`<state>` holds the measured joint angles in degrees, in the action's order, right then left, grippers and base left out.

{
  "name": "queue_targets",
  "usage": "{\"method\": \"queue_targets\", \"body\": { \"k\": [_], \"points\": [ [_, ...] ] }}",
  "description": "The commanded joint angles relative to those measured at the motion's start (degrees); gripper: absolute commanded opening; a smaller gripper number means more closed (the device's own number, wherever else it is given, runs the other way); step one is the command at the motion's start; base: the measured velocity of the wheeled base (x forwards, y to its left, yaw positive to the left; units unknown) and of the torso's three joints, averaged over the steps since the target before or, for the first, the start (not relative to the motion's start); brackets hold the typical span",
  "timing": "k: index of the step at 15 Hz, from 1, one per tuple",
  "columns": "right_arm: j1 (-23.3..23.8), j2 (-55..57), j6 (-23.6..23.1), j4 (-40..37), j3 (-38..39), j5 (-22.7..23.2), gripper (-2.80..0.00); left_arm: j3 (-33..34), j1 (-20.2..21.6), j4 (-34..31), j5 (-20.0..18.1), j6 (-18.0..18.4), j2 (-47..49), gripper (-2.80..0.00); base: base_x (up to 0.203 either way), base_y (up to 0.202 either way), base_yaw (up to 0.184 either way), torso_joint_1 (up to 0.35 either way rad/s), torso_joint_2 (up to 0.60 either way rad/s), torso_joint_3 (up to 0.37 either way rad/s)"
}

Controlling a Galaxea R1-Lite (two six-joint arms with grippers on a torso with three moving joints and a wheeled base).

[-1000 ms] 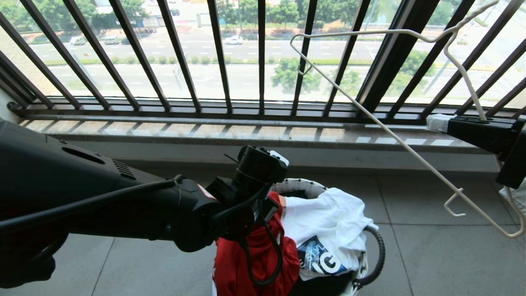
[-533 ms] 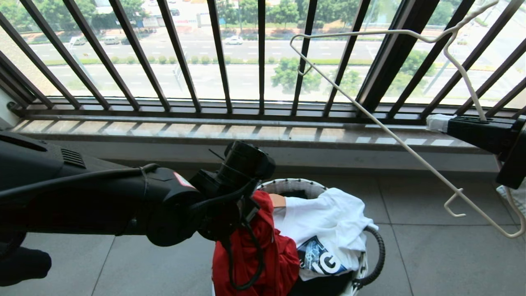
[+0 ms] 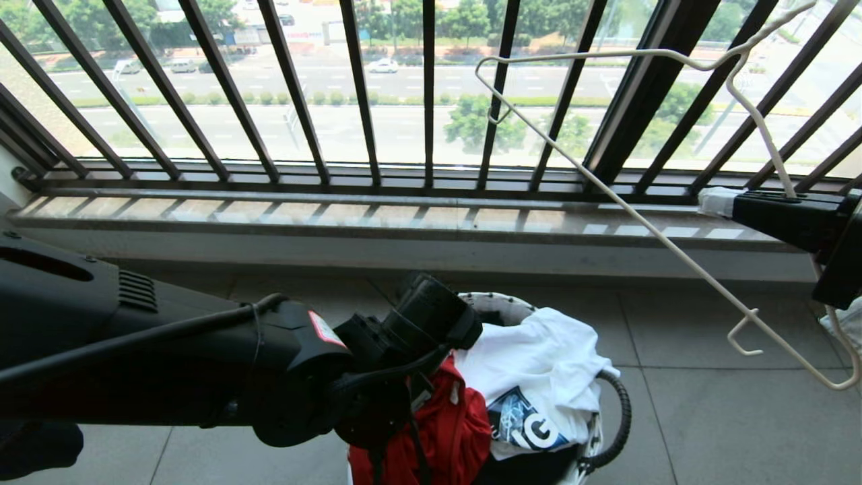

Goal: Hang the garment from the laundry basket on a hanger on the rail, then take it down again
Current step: Pick up clothes from the basket

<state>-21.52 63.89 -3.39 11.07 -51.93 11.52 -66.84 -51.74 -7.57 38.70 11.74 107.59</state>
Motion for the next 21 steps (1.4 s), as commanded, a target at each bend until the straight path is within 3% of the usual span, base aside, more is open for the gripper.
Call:
{"method": "queue_targets", "body": {
  "k": [1,2,11,13,21],
  "points": [
    [-0.02,0.01,-0.04,0.09,-0.10,0.08,-2.80,0.83,-0.12,-0.16,1.90,0.39,1.92,-2.80,0.000,0.000,0.000,0.000,0.00,0.000],
    [-0.02,0.01,-0.04,0.09,-0.10,0.08,-2.80,0.92,-0.12,-0.16,1.90,0.48,1.92,0.00,0.000,0.000,0.000,0.000,0.00,0.000],
    [-0.02,0.09,-0.04,0.09,-0.10,0.08,-2.80,-0.90,-0.12,1.39,1.11,-1.23,2.42,0.00,0.000,0.000,0.000,0.000,0.00,0.000],
    [-0.02,0.01,-0.04,0.02,-0.01,0.08,-2.80,-1.38,-0.03,2.03,-0.50,-1.37,2.36,0.00,0.000,0.000,0.000,0.000,0.00,0.000],
    [-0.02,-0.26,-0.04,0.01,0.08,0.08,-2.80,-4.86,1.89,2.12,-0.56,-1.37,7.90,0.00,0.000,0.000,0.000,0.000,0.00,0.000]
  ]
}}
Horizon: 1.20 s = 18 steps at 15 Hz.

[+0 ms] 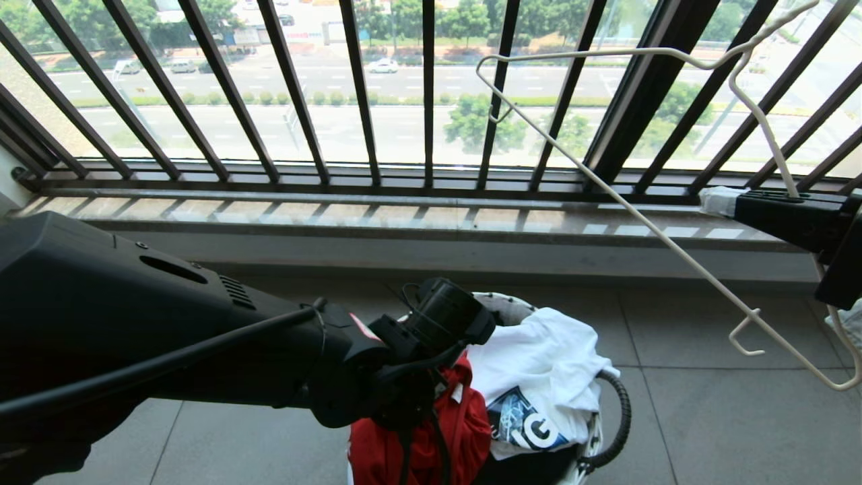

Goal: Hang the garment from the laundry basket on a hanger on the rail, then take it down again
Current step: Pick up clothes from the basket

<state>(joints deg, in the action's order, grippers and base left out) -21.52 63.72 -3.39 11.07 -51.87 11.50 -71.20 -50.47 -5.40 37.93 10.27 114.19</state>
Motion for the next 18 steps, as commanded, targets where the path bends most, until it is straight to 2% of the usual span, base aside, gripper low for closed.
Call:
{"method": "queue_targets", "body": {
  "k": [1,8,12,18],
  "points": [
    [-0.02,-0.01,-0.04,0.02,0.02,0.11,-2.80,-0.68,0.81,-0.10,0.22,0.18,0.96,0.00,0.000,0.000,0.000,0.000,0.00,0.000],
    [-0.02,0.00,-0.04,0.09,0.02,0.11,-2.80,-1.75,1.25,-0.10,0.32,0.26,-0.53,0.00,0.000,0.000,0.000,0.000,0.00,0.000],
    [-0.02,-0.18,-0.04,0.09,-0.07,0.10,-2.80,-4.12,1.25,-0.20,0.48,1.15,0.26,0.00,0.000,0.000,0.000,0.000,0.00,0.000],
    [-0.02,0.09,-0.04,0.09,0.02,0.11,-2.80,-4.21,2.47,-0.08,0.38,1.15,2.88,0.00,0.000,0.000,0.000,0.000,0.00,0.000]
  ]
}}
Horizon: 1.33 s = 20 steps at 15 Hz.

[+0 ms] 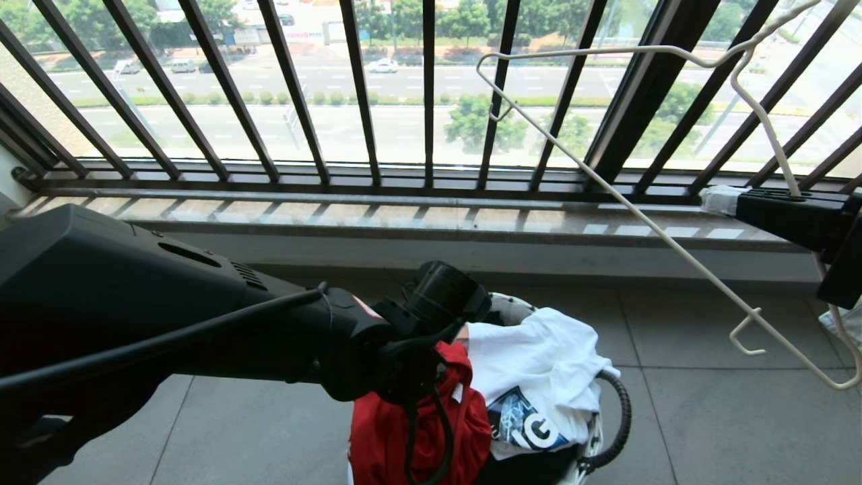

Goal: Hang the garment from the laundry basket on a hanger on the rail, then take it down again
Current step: Pick up clothes from the basket

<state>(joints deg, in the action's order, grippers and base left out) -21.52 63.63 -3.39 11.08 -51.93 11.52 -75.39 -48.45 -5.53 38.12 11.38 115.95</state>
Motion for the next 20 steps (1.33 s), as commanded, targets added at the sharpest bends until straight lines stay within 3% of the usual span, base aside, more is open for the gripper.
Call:
{"method": "queue_targets", "body": {
  "k": [1,6,10,13,17,18,20],
  "points": [
    [-0.02,0.24,-0.04,0.08,0.08,0.08,-2.80,-0.02,0.66,0.08,0.11,0.05,1.60,0.00,0.000,0.000,0.000,0.000,0.00,0.000],
    [-0.02,0.30,-0.04,0.08,0.08,0.08,-2.80,0.15,0.72,0.71,-0.06,0.01,2.81,0.00,0.000,0.000,0.000,0.000,0.00,0.000],
    [-0.02,0.35,-0.04,0.08,0.08,0.08,-2.80,0.15,0.81,8.55,-0.20,2.71,5.57,0.00,0.000,0.000,0.000,0.000,0.00,0.000],
    [-0.02,0.70,-0.04,0.08,0.08,0.08,-2.80,0.35,0.90,9.05,-4.05,2.76,4.87,0.00,0.000,0.000,0.000,0.000,0.00,0.000],
    [-0.02,0.79,-0.13,0.08,0.16,0.08,-2.80,0.33,1.95,9.14,-4.73,2.42,5.51,0.00,0.000,0.000,0.000,0.000,0.00,0.000],
    [-0.02,1.13,-0.13,0.08,0.16,0.08,-2.80,0.34,2.29,9.14,-4.81,2.45,5.51,-2.80,0.000,0.000,0.000,0.000,0.00,0.000],
    [-0.02,1.23,-0.13,0.08,0.16,0.08,-2.80,0.33,2.30,9.14,-4.81,2.51,5.51,-2.80,0.000,0.000,0.000,0.000,0.00,0.000]
  ]
}}
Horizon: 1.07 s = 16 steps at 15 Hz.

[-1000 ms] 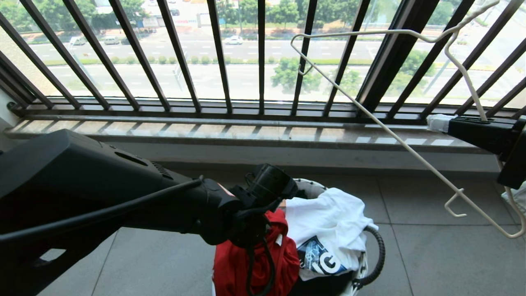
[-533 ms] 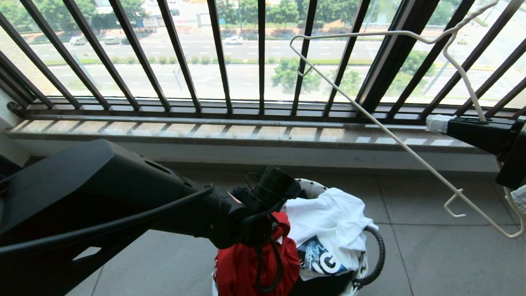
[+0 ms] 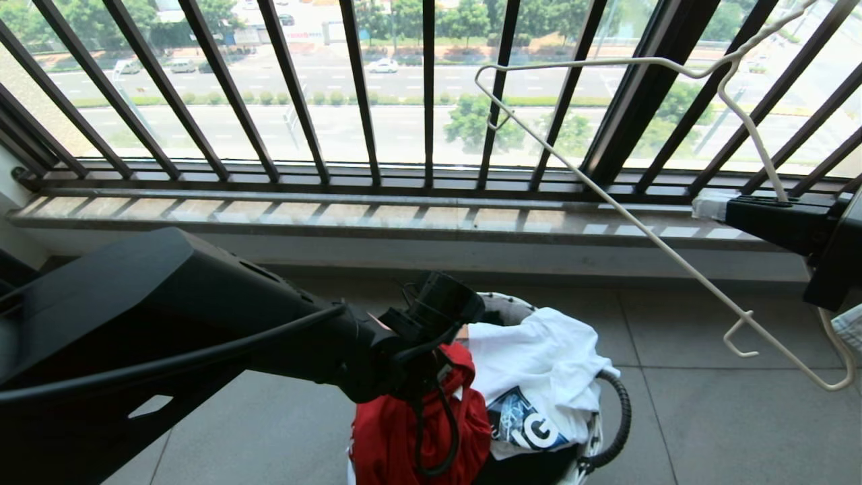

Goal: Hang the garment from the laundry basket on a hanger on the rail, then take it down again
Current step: Pick up clothes from the basket

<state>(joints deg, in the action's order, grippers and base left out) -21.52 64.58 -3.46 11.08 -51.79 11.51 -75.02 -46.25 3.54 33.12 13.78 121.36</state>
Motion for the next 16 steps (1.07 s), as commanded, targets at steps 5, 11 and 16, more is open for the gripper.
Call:
{"method": "queue_targets", "body": {
  "k": [5,11,16],
  "points": [
    [-0.02,0.28,-0.05,0.08,0.02,0.09,-2.80,0.05,0.72,0.14,0.10,-0.06,-0.03,-2.80,0.000,0.000,0.000,0.000,0.00,0.000],
    [-0.02,-0.52,-0.05,0.08,-0.16,0.09,-2.80,0.27,1.88,-0.02,-1.45,-4.65,-6.98,-2.80,0.000,0.000,0.000,0.000,0.00,0.000],
    [-0.02,-1.26,0.03,0.08,-0.25,0.18,-2.80,4.44,2.83,0.06,-1.65,-11.12,-15.10,-2.80,0.000,0.000,0.000,0.000,0.00,0.000]
  ]
}}
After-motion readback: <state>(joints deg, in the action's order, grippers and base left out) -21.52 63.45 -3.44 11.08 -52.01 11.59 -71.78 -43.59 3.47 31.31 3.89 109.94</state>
